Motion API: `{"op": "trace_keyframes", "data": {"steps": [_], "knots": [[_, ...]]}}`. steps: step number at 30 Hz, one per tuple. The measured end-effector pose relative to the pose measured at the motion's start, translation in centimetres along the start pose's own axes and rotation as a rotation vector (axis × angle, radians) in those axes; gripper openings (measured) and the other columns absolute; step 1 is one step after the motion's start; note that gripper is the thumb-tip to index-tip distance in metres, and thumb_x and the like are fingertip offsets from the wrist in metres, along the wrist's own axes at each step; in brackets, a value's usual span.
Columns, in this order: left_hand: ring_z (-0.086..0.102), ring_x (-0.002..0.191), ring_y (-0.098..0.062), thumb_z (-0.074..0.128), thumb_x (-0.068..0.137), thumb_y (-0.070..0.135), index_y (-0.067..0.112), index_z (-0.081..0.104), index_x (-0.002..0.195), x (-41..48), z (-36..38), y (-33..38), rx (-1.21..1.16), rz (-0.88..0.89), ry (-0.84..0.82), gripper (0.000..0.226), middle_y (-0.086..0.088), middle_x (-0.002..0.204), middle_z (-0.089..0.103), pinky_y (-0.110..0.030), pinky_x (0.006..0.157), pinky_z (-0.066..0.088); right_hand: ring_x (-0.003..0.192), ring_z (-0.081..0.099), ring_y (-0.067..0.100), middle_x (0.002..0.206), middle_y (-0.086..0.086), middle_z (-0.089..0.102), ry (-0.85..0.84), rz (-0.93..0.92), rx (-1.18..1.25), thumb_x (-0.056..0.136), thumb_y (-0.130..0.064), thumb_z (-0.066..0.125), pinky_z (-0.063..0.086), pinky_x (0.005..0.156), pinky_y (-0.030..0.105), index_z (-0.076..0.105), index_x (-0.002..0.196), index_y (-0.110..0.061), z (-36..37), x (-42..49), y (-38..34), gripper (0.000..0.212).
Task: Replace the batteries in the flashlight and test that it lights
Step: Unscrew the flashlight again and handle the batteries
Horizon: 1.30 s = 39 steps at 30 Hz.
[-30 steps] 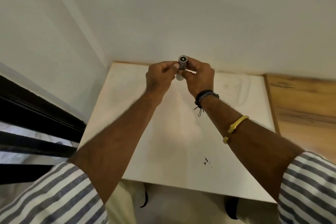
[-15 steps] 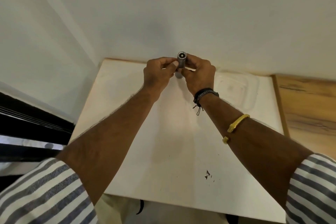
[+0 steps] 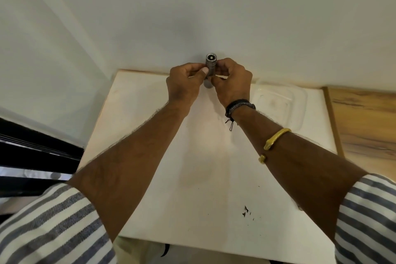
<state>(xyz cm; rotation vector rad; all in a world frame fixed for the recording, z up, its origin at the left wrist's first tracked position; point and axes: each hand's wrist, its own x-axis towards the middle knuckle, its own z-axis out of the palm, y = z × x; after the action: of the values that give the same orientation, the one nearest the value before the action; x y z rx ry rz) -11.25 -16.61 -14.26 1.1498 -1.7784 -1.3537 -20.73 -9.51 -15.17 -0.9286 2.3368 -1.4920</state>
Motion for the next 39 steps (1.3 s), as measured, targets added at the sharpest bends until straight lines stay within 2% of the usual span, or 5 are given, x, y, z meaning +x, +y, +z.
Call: {"op": "trace_keyframes", "data": {"steps": [2,10,18,24,39], "knots": [[0.073,0.092,-0.014,0.072,0.090,0.024,0.013,0.074,0.114,-0.2,0.0,-0.1,0.002,-0.003,0.007,0.026,0.000,0.099,0.076,-0.039,0.090,0.060,0.088,0.072,0.013,0.096,0.000,0.076,0.009,-0.005,-0.002,0.077,0.000,0.079,0.053,0.076,0.008,0.075,0.106,-0.012,0.1,0.0,0.2,0.031],[0.072,0.098,-0.016,0.073,0.089,0.025,0.009,0.070,0.120,-1.8,-0.1,0.7,-0.025,-0.045,0.067,0.035,-0.005,0.110,0.076,-0.038,0.095,0.057,0.106,0.068,0.020,0.118,0.008,0.072,0.053,0.038,-0.078,0.081,0.002,0.075,0.059,0.093,0.032,0.067,0.124,-0.008,-0.9,-0.9,-0.7,0.045],[0.073,0.085,-0.012,0.074,0.087,0.028,0.019,0.075,0.101,-7.5,-1.0,3.0,-0.081,-0.015,0.058,0.017,0.005,0.090,0.076,-0.042,0.084,0.061,0.081,0.067,0.009,0.093,0.000,0.075,0.156,-0.016,0.031,0.085,-0.007,0.073,0.057,0.080,0.018,0.073,0.106,-0.010,-5.6,-6.1,-3.1,0.020],[0.074,0.081,-0.010,0.069,0.089,0.018,0.017,0.075,0.103,-14.3,-0.9,4.1,-0.087,0.006,0.013,0.015,0.003,0.088,0.077,-0.039,0.080,0.063,0.081,0.071,0.015,0.084,-0.003,0.073,0.181,0.049,0.132,0.088,-0.011,0.072,0.063,0.076,0.043,0.075,0.098,-0.010,-9.9,-12.0,-4.4,0.011],[0.074,0.082,-0.021,0.070,0.088,0.015,0.012,0.075,0.104,-27.9,2.3,2.7,-0.039,-0.080,-0.186,0.017,-0.006,0.090,0.077,-0.042,0.081,0.062,0.078,0.075,0.022,0.081,0.003,0.074,0.274,0.276,0.198,0.086,-0.010,0.073,0.065,0.068,0.041,0.075,0.093,-0.020,-19.8,-24.2,0.8,0.012]]}}
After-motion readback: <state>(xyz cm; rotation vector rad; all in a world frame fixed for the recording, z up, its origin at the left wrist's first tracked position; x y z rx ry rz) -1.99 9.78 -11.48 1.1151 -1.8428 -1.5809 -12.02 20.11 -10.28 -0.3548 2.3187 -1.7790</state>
